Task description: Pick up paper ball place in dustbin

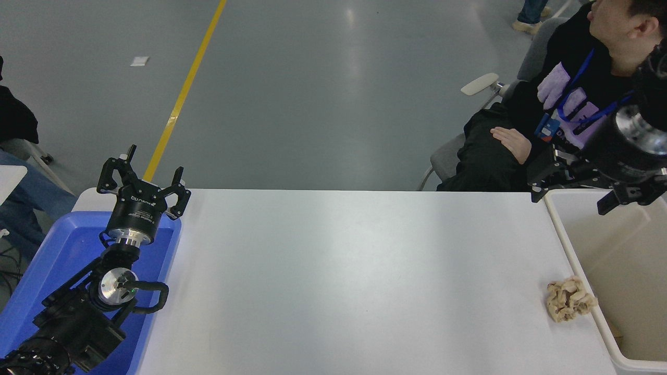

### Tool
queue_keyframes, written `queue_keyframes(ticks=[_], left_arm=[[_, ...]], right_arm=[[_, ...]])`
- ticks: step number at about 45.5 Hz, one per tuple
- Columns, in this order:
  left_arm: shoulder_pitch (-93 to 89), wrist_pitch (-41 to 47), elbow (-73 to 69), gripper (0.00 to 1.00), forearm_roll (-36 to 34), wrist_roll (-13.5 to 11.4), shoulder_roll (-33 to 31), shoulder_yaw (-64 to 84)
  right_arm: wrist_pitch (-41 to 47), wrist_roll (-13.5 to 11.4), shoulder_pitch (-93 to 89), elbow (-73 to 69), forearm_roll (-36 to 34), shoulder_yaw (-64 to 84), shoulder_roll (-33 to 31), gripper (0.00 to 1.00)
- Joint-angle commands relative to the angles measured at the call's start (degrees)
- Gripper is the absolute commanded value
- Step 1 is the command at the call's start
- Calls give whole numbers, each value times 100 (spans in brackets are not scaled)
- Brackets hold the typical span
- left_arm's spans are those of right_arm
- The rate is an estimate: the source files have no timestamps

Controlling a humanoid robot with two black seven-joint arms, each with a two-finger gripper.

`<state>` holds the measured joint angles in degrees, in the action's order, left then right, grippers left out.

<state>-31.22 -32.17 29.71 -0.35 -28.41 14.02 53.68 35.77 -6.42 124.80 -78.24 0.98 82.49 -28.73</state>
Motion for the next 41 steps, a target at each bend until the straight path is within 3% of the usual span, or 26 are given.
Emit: queue_keyframes(ticks=[1, 21, 41], left_arm=[[2, 0, 0, 98, 0, 2, -4, 10], [2, 0, 0, 98, 9, -7, -4, 19], [2, 0, 0, 98, 9, -7, -4, 19]], right_arm=[[-939, 0, -1053, 493, 51, -5, -545, 100], [-2082, 0, -5044, 2690, 420, -2237, -458, 100], [-2372, -8, -5941, 3104, 359, -2721, -159, 100]])
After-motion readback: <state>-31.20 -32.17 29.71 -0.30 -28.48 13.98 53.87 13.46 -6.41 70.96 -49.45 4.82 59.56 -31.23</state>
